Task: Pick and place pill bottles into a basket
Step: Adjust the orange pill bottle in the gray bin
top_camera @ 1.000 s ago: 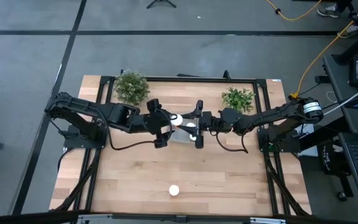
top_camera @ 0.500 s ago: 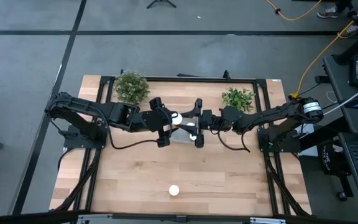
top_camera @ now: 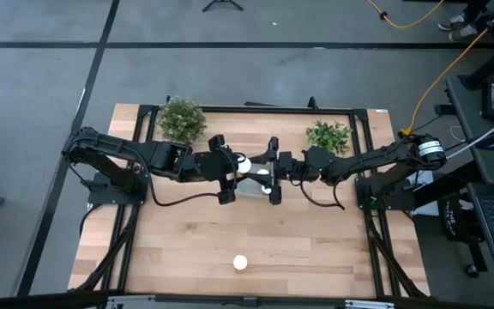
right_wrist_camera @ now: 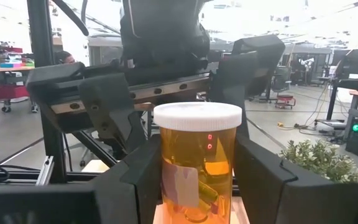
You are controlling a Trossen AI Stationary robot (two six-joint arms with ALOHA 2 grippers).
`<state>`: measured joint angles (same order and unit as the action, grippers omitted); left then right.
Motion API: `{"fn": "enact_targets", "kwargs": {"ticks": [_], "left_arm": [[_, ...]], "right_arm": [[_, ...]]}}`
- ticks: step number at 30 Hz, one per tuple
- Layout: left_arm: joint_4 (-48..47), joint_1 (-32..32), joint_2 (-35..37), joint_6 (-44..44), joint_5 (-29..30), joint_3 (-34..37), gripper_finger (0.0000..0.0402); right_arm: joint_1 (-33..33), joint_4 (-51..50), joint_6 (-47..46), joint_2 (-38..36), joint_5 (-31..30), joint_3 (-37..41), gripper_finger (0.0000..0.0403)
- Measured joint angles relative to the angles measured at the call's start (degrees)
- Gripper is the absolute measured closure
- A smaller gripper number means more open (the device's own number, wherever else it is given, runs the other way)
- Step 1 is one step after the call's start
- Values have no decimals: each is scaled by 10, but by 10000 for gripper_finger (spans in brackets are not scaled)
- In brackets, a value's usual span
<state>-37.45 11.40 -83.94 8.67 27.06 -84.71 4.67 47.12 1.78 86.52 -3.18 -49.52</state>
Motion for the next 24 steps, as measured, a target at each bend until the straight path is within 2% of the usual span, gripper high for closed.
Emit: {"fn": "enact_targets", "kwargs": {"ticks": [10,24], "left_arm": [[-2,0,0,1,-15,0,217],[-10,0,0,-6,-11,-1,223]], "right_arm": [[0,-10,0,0,0,0,230],[0,-19,4,-6,0,0,230]]}}
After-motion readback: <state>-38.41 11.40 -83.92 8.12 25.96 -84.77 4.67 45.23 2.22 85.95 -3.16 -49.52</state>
